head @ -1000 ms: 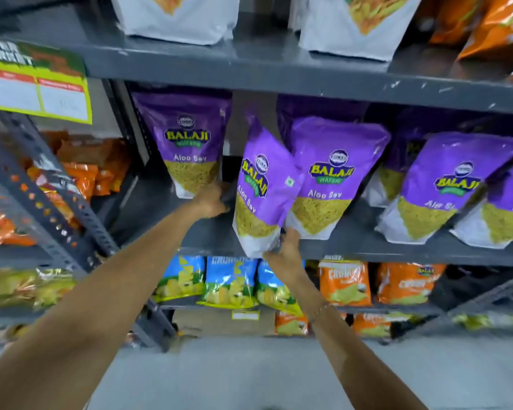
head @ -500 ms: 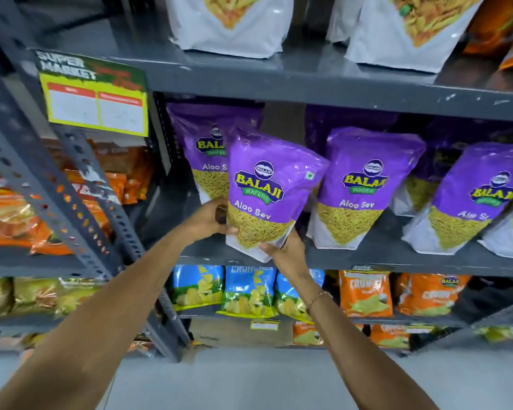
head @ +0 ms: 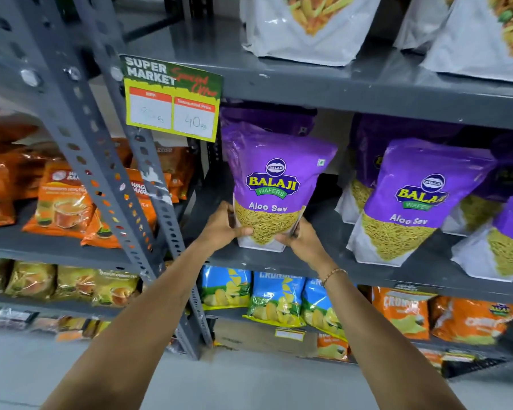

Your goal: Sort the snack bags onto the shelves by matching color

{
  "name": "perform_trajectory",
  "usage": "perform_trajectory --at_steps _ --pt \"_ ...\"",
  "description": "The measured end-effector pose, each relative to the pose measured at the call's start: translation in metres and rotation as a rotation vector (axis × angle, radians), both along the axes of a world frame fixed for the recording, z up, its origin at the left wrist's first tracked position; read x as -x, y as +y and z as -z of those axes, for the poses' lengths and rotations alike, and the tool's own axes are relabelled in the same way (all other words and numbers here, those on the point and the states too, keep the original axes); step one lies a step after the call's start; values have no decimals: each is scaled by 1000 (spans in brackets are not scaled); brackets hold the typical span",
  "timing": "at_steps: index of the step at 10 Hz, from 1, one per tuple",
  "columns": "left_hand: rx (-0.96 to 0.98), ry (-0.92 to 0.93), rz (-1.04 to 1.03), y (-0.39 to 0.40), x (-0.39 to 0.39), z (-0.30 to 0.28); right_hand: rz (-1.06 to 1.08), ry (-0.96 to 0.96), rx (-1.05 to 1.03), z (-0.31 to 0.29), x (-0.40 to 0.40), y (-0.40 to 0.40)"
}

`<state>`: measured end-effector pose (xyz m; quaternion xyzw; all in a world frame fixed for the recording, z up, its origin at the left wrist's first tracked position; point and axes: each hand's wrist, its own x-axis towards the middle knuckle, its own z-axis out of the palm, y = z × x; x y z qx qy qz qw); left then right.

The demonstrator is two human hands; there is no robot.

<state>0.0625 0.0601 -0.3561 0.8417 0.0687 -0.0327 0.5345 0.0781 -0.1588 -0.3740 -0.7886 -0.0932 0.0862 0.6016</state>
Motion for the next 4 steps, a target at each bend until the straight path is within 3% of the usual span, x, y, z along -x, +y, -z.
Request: perform_trajectory --at_steps 4 --pt "-58 -6 35 -5 13 -6 -63 75 -14 -3 0 4"
